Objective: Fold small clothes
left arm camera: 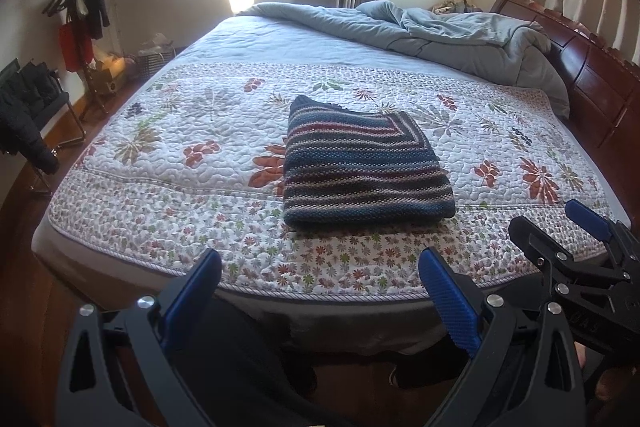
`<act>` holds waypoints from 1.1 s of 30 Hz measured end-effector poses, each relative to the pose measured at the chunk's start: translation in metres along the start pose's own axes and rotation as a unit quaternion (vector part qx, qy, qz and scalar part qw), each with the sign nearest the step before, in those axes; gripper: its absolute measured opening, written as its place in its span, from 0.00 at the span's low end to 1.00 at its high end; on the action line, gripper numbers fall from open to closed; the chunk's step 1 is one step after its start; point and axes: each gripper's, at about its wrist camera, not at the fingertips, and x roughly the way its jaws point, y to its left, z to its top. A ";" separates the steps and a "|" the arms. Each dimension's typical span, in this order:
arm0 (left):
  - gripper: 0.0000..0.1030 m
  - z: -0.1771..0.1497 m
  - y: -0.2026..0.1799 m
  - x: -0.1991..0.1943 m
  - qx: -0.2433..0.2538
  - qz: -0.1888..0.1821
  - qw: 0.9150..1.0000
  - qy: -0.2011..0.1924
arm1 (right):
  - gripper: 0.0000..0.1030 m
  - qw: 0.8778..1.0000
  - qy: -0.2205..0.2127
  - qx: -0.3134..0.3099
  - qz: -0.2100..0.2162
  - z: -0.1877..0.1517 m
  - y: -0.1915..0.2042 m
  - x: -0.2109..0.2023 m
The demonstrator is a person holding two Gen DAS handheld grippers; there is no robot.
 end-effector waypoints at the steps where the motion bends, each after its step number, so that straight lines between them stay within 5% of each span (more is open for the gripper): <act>1: 0.96 0.000 0.000 0.000 -0.001 0.004 1.000 -0.001 | 0.97 1.000 0.000 0.000 0.001 0.000 0.001 0.001; 33: 0.96 0.004 0.004 0.003 -0.005 0.038 0.999 -0.021 | 0.97 1.000 0.006 0.009 -0.001 0.001 -0.002 0.016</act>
